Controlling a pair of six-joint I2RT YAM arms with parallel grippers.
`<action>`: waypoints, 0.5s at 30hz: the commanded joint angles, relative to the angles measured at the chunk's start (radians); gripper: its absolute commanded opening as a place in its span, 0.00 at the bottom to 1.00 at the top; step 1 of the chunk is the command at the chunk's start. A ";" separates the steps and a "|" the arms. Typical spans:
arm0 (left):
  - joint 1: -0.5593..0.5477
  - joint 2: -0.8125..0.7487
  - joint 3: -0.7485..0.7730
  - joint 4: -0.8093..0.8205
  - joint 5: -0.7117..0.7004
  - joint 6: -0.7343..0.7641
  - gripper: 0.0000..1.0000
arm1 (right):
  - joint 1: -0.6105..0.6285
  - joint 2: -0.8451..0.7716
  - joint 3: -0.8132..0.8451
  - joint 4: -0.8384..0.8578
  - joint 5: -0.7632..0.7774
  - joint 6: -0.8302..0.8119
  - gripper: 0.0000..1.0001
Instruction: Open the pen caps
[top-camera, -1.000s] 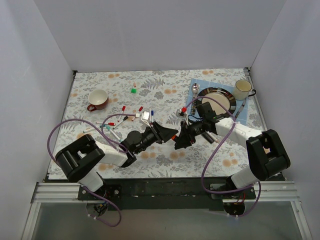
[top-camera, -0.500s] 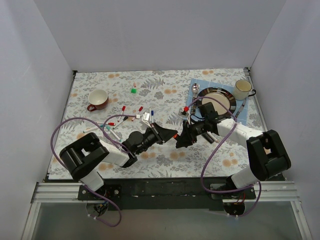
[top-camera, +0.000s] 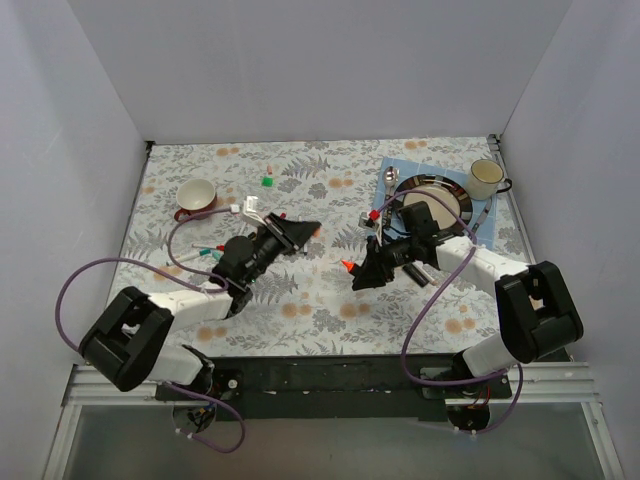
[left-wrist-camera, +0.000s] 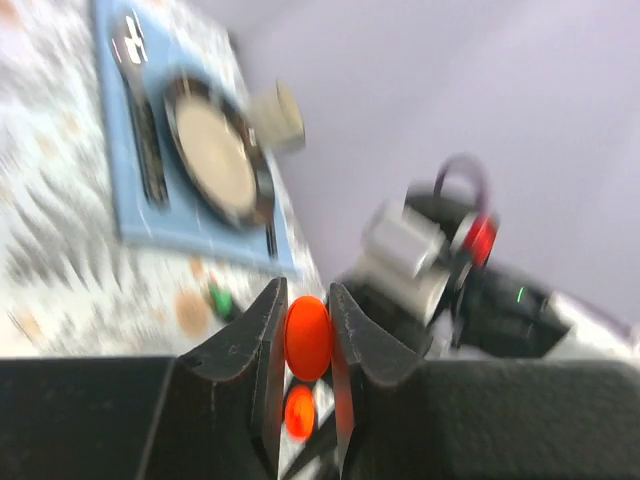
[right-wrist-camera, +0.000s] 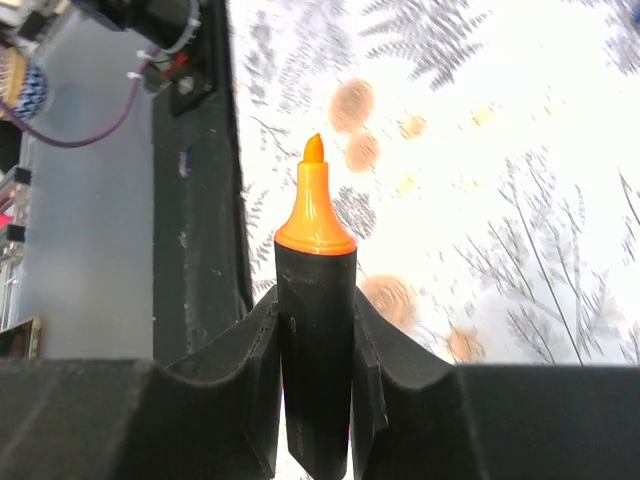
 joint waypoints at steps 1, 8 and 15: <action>0.162 -0.076 0.073 -0.078 0.070 0.031 0.00 | -0.015 -0.015 -0.014 -0.061 0.045 -0.026 0.01; 0.354 -0.022 0.151 -0.176 0.164 0.066 0.00 | -0.017 -0.033 -0.006 -0.062 0.073 -0.032 0.01; 0.518 0.209 0.412 -0.461 0.197 0.175 0.00 | -0.024 -0.102 -0.003 -0.065 0.143 -0.048 0.01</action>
